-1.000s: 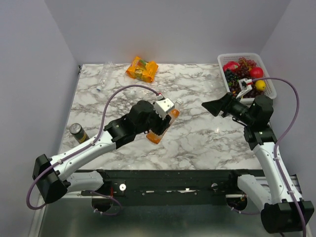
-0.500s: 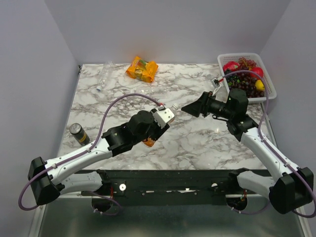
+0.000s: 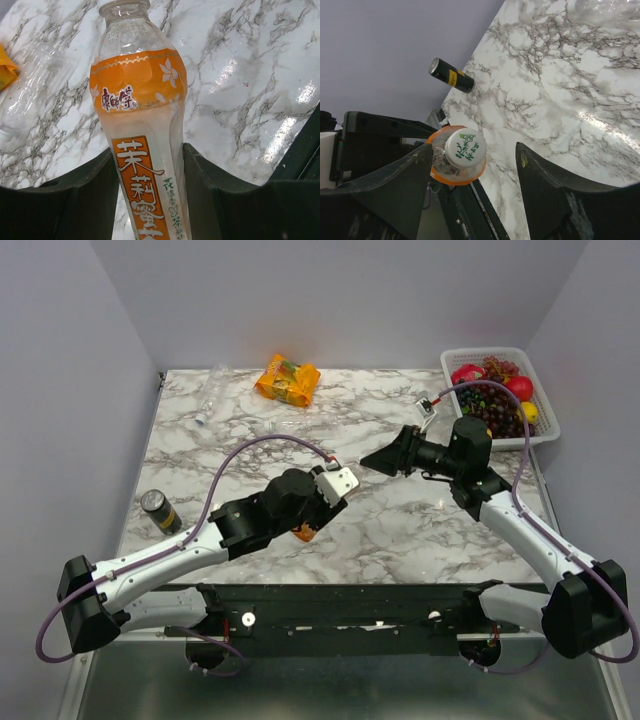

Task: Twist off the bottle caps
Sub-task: Pass from the left arm to the right, then pass from the right arm to the left

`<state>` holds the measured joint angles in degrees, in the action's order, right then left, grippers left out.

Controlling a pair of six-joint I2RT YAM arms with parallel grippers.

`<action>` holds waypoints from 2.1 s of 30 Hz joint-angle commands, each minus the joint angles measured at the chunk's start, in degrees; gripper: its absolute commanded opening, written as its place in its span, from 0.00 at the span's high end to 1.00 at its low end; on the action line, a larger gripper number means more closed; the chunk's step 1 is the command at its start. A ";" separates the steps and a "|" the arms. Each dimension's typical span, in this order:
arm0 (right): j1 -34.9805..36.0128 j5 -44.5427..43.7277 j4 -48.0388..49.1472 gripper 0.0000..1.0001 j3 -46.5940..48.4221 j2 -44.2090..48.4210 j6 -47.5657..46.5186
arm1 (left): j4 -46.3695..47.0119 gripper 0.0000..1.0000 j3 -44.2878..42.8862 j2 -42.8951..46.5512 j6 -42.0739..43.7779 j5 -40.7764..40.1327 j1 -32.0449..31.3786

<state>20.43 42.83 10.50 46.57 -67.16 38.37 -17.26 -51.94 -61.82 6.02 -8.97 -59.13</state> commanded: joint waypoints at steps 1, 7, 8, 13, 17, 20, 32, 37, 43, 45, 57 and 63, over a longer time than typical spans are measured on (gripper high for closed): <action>1.28 3.49 4.00 0.29 0.72 -0.87 1.18 | 0.65 0.48 -0.17 -0.31 0.66 1.33 -0.81; 1.99 5.24 3.74 0.48 0.54 -1.40 0.13 | 0.47 0.48 -0.26 -0.32 0.75 0.97 -0.90; 1.99 5.42 3.74 0.51 0.54 -1.49 0.04 | 0.56 0.48 -0.18 -0.32 0.75 0.89 -0.90; 2.16 7.09 4.17 0.88 -0.51 -1.05 -0.05 | 0.56 0.45 -0.26 -0.67 0.57 0.36 -0.98; 2.16 6.22 4.44 0.99 -1.65 0.36 -0.58 | 0.56 0.11 -0.62 -0.76 -0.39 1.93 -0.90; 2.08 5.86 4.18 0.99 -1.74 1.67 -2.15 | 0.91 0.01 -0.70 -0.05 -1.54 5.70 -0.55; 1.90 14.38 2.33 0.99 0.63 4.39 -9.71 | 2.40 0.01 -2.29 -0.49 -9.27 42.36 12.63; 1.81 15.00 1.98 0.99 0.63 6.42 -10.25 | 2.49 0.01 -2.72 -3.30 -10.76 55.16 13.17; 1.81 15.36 2.07 0.99 0.46 7.74 -9.28 | 5.83 0.02 -1.93 -5.59 -13.84 58.28 13.17; 1.90 15.00 2.68 0.99 0.02 8.09 -8.58 | 6.09 0.03 -1.85 -6.20 -14.37 58.10 13.17; 1.90 14.29 7.33 0.99 -3.06 9.68 -5.76 | 15.13 0.45 0.96 -7.08 -21.91 62.39 14.04; 1.90 21.83 13.82 0.99 -5.16 8.97 -7.69 | 33.58 0.53 5.27 -7.70 -34.39 75.05 16.07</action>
<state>22.17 58.02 17.37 43.44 -57.78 32.62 0.03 -48.86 -69.12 -18.35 52.53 -43.62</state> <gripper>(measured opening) 0.335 0.616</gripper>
